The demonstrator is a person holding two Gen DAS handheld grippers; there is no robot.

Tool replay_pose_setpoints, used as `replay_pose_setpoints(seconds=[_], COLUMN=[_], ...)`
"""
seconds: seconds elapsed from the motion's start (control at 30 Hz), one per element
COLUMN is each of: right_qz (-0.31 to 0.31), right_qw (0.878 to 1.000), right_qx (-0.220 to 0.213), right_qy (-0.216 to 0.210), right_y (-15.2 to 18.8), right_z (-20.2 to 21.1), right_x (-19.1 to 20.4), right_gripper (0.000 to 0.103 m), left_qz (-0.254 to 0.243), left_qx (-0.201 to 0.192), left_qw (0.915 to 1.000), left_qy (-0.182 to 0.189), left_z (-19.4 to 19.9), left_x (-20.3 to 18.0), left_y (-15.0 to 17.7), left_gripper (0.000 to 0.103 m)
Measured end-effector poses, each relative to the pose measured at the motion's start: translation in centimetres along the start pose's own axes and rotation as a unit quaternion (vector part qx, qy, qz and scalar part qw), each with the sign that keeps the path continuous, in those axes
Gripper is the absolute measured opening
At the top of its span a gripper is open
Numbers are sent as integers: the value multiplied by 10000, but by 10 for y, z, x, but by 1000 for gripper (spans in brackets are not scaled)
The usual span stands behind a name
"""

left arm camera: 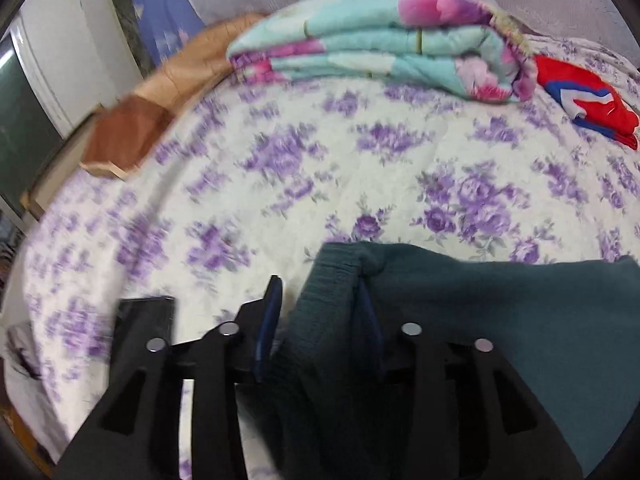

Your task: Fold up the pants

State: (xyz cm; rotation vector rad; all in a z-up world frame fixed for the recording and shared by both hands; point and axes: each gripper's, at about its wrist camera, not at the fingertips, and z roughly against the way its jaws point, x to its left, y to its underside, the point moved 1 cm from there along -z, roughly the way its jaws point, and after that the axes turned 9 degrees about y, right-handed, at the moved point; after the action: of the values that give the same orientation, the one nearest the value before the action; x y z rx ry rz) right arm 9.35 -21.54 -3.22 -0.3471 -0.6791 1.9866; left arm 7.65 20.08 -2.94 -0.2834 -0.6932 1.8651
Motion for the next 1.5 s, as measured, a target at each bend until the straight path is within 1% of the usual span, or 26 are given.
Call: replay_pose_setpoints(seconds=[0.07,0.1,0.17,0.2,0.27,0.3,0.33,0.37,0.4,0.47,0.5,0.57,0.67,0.73,0.8,0.87,0.97,1.1,1.13,1.17,1.2,1.23,1.27,1.33,1.4,1.5], right_qz=[-424,-626,-1173,-1518,-2000,-2174,-2402,-2675,-2940,-3375,-3485,-3462,-3486,-3637,-3654,-3703,-3870,-4250,-4256,-4243,-4313,-4512,-4555,-4322,-3843,-3244], right_qw=[9988,9974,9910,9850,9728,9674,9607,9521,9423,9279,9256,9273,9252,9224,9227,9207,9149,8942,8907,8880,8871,8790,8767,8874,9076,9313], right_qx=[-220,-326,-475,-487,-434,-400,-352,-327,-309,-310,-338,-387,-407,-332,-315,-282,-260,-273,-289,-302,-308,-333,-398,-695,-1054,-1336], right_qy=[74,123,437,657,1082,1238,1348,1447,1568,1554,1441,1370,1446,1255,1189,1199,1122,1379,1571,1745,1615,1505,1493,1444,1323,983], right_y=[14,23,51,70,98,110,127,143,155,175,182,188,189,187,182,180,182,177,173,170,168,170,169,157,131,87], right_z=[29,44,77,97,123,133,145,157,163,174,176,177,169,157,151,149,149,135,131,129,123,122,125,140,162,173], right_x=[-28,-42,-82,-105,-135,-145,-157,-170,-179,-191,-192,-187,-191,-195,-194,-194,-197,-209,-208,-208,-209,-211,-211,-198,-173,-137], right_gripper=[52,56,58,59,59,59,59,59,59,59,59,59,59,59,59,59,59,59,54,42,6,7,7,7,7,7], left_qz=[37,63,173,189,137,72,-103,-259,-446,-1147,-1471,-1615,-1491,-1642,-1622,-1471,-1556,-1597,-1585,-1586,-1591,-1606,-1619,-1627,-1618,-1606], left_qx=[-229,-308,-540,-600,-675,-671,-613,-526,-438,-435,-480,-394,87,441,337,414,424,364,346,332,316,273,259,252,227,161], left_qw=[9996,9993,9982,9980,9970,9965,9953,9947,9941,9868,9805,9775,9781,9753,9774,9775,9758,9743,9743,9741,9738,9734,9729,9723,9722,9722], left_qy=[-162,-176,-174,-103,346,500,737,850,892,1060,1210,1298,1446,1408,1316,1455,1476,1545,1564,1576,1591,1610,1631,1658,1679,1695], left_z=[21,28,48,56,72,76,81,83,84,93,97,97,81,65,62,62,60,60,61,61,62,62,62,62,63,66], left_x=[5,7,11,10,-3,-10,-25,-37,-52,-90,-108,-126,-139,-149,-146,-139,-135,-133,-133,-132,-132,-131,-131,-130,-130,-129], left_y=[-2,-2,1,3,12,16,22,28,34,50,57,65,76,87,90,89,92,94,95,96,96,96,96,96,95,94], left_gripper=[52,59,63,63,64,70,75,87,91,91,91,91,91,92,99,99,99,99,99,99,99,99,99,99,99,99])
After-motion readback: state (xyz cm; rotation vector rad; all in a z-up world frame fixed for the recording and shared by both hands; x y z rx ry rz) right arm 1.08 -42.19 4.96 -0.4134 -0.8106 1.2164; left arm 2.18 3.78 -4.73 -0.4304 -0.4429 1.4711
